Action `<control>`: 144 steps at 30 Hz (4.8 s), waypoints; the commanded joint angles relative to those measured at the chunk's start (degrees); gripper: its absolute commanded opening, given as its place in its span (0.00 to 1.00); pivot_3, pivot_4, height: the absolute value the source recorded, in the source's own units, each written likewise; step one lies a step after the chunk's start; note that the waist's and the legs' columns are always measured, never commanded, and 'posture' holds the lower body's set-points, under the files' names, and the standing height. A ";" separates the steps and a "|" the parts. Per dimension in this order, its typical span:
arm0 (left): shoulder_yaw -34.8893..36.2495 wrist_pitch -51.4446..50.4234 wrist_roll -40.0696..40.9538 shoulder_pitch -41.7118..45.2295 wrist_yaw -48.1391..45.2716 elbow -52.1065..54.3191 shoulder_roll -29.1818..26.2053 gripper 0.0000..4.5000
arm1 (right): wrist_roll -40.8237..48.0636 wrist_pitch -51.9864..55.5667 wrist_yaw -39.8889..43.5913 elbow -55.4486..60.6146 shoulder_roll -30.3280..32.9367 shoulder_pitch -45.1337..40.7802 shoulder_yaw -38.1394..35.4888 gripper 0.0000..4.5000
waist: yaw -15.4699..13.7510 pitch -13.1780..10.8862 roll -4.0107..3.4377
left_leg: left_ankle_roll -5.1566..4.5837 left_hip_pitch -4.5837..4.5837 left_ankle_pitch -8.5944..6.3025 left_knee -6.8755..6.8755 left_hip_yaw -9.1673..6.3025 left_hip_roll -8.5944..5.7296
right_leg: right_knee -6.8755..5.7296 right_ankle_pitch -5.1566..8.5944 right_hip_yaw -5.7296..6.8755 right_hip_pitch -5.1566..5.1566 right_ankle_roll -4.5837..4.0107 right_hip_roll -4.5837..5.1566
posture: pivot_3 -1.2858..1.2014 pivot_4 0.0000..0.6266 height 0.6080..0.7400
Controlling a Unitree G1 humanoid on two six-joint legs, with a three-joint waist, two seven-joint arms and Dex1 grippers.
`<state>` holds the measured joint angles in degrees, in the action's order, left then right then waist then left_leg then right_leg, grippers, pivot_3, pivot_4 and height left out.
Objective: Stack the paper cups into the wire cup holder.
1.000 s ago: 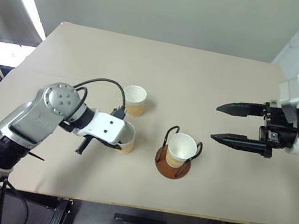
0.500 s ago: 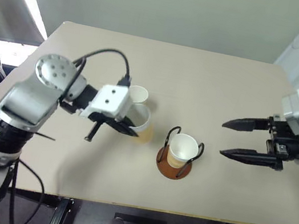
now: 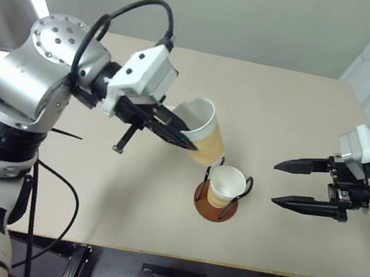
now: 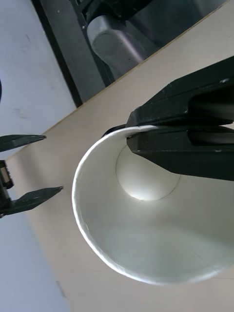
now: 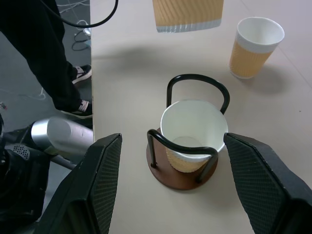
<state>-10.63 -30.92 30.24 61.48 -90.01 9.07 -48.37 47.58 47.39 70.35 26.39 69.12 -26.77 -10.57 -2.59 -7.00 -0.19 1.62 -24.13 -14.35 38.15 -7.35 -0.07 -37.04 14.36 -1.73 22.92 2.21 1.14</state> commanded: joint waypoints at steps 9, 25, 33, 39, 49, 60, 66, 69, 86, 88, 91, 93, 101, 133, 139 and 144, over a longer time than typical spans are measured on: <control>-8.66 8.55 -1.26 5.92 -2.49 -7.88 4.24 0.01 | 5.16 4.15 -2.93 3.71 3.49 0.41 -11.36 0.75 | -0.09 0.00 0.00 | -0.01 -0.02 -0.01 0.01 0.01 0.00 | 0.01 0.01 0.00 0.00 0.06 0.00 | 0.52 0.24 1.00; -20.09 20.75 -1.90 11.99 -2.49 -17.65 9.60 0.01 | 11.64 9.40 -10.50 8.59 3.87 4.47 -21.72 0.75 | -0.56 -0.01 0.00 | -0.09 -0.15 -0.05 0.10 0.02 -0.05 | 0.03 0.06 -0.05 0.03 0.26 0.00 | 0.52 0.24 1.00; -23.61 23.81 -1.67 12.13 -2.49 -18.30 9.02 0.01 | 12.71 9.29 -11.59 8.88 4.31 5.75 -23.00 0.75 | -0.58 -0.01 0.00 | -0.12 -0.17 -0.07 0.12 0.02 -0.09 | 0.02 0.12 -0.09 0.03 0.37 0.00 | 0.52 0.24 1.00; -25.67 25.62 -2.42 11.30 -2.49 -18.13 8.72 0.01 | 12.61 8.62 -11.71 8.52 4.55 5.46 -22.07 0.75 | -0.63 -0.01 0.00 | -0.13 -0.17 -0.08 0.13 0.02 -0.09 | 0.02 0.12 -0.09 0.02 0.38 0.00 | 0.52 0.24 1.00; -26.05 28.30 -4.62 10.92 -2.49 -20.39 10.73 0.01 | 12.71 8.54 -11.84 8.59 4.60 5.55 -21.95 0.75 | -0.69 -0.01 0.00 | -0.14 -0.19 -0.09 0.18 0.02 -0.09 | 0.01 0.12 -0.09 0.02 0.39 0.00 | 0.52 0.24 1.00; -26.11 29.04 -6.59 10.56 -2.49 -21.41 12.60 0.55 | 12.70 8.65 -12.06 8.60 4.64 5.63 -22.08 0.75 | -0.77 -0.01 0.00 | -0.19 -0.23 -0.11 0.27 0.03 -0.10 | -0.01 0.12 -0.09 0.02 0.42 0.00 | 0.52 0.24 1.00; -23.32 28.48 -7.45 10.45 -2.49 -22.02 14.25 0.99 | 12.28 8.37 -12.16 8.34 4.80 5.39 -21.67 0.75 | -0.79 0.00 0.00 | -0.22 -0.28 -0.14 0.40 0.03 -0.10 | -0.02 0.11 -0.09 0.02 0.44 0.00 | 0.52 0.24 1.00; -19.91 27.04 -8.31 10.82 -1.66 -22.67 15.14 0.99 | 12.14 8.09 -12.31 8.07 4.78 5.02 -21.28 0.75 | -0.79 0.00 0.00 | -0.23 -0.30 -0.14 0.45 0.04 -0.10 | -0.05 0.10 -0.10 0.02 0.46 0.00 | 0.52 0.24 1.00; -13.62 35.55 -35.05 4.18 17.76 -35.95 9.41 0.99 | 12.67 1.68 -13.20 3.32 0.75 -5.37 -10.50 0.75 | -0.75 0.01 -0.02 | -0.31 -0.38 -0.18 0.70 0.02 -0.11 | -0.13 0.11 -0.13 0.12 0.50 -0.01 | 0.52 0.24 1.00; -13.84 36.36 -37.65 4.11 19.51 -37.71 9.26 0.99 | 11.46 0.93 -12.41 2.33 0.72 -5.56 -9.30 0.75 | -0.78 0.01 -0.02 | -0.34 -0.42 -0.20 0.74 0.02 -0.13 | -0.13 0.11 -0.13 0.14 0.50 0.00 | 0.52 0.24 1.00; -14.03 37.30 -40.43 4.31 20.86 -39.35 9.33 0.99 | 10.57 0.25 -11.71 1.56 0.64 -5.97 -8.16 0.75 | -0.78 0.01 -0.02 | -0.35 -0.46 -0.21 0.77 0.03 -0.13 | -0.12 0.11 -0.13 0.15 0.51 0.00 | 0.52 0.24 1.00; -13.87 37.33 -41.72 4.74 21.50 -40.15 9.68 0.99 | 10.32 0.17 -11.43 1.29 0.61 -6.27 -7.69 0.75 | -0.78 0.01 -0.02 | -0.35 -0.47 -0.21 0.76 0.02 -0.13 | -0.13 0.11 -0.13 0.18 0.51 0.00 | 0.52 0.24 1.00; -14.37 35.66 -47.53 6.39 24.27 -43.32 11.05 0.99 | 10.54 0.80 -11.11 0.82 0.79 -6.51 -7.46 0.75 | -0.78 0.01 -0.02 | -0.35 -0.48 -0.21 0.77 0.03 -0.14 | -0.14 0.11 -0.13 0.19 0.51 0.00 | 0.52 0.24 1.00; -13.44 44.54 -48.19 5.96 17.12 -51.79 13.68 0.01 | 2.90 -3.33 -8.06 -4.98 0.04 -4.18 -8.07 0.75 | -0.79 0.01 -0.02 | -0.35 -0.57 -0.21 0.81 0.06 -0.14 | -0.28 0.11 -0.16 0.36 0.51 0.01 | 0.52 0.24 1.00; -11.58 43.23 -43.87 6.78 10.74 -47.10 12.19 0.01 | 1.19 -4.57 -7.06 -7.13 -0.26 -3.89 -8.30 0.75 | -0.80 0.01 -0.01 | -0.35 -0.65 -0.21 0.86 0.06 -0.15 | -0.31 0.11 -0.16 0.43 0.51 0.01 | 0.52 0.24 1.00; -8.80 37.74 -37.27 6.91 3.47 -38.41 11.07 0.01 | -0.10 -6.13 -1.83 -8.90 1.97 -3.21 -8.28 0.75 | -0.83 0.01 -0.01 | -0.35 -0.82 -0.21 0.92 0.07 -0.16 | -0.38 0.11 -0.16 0.59 0.51 0.00 | 0.52 0.24 1.00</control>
<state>-21.75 8.45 -9.92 66.24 -84.42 -33.45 -36.58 47.87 42.41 66.12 17.68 69.21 -29.88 -16.69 -3.42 -6.99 -0.20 1.27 -24.96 -14.55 39.07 -7.27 -0.23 -37.42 14.46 -1.88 23.52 2.71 1.14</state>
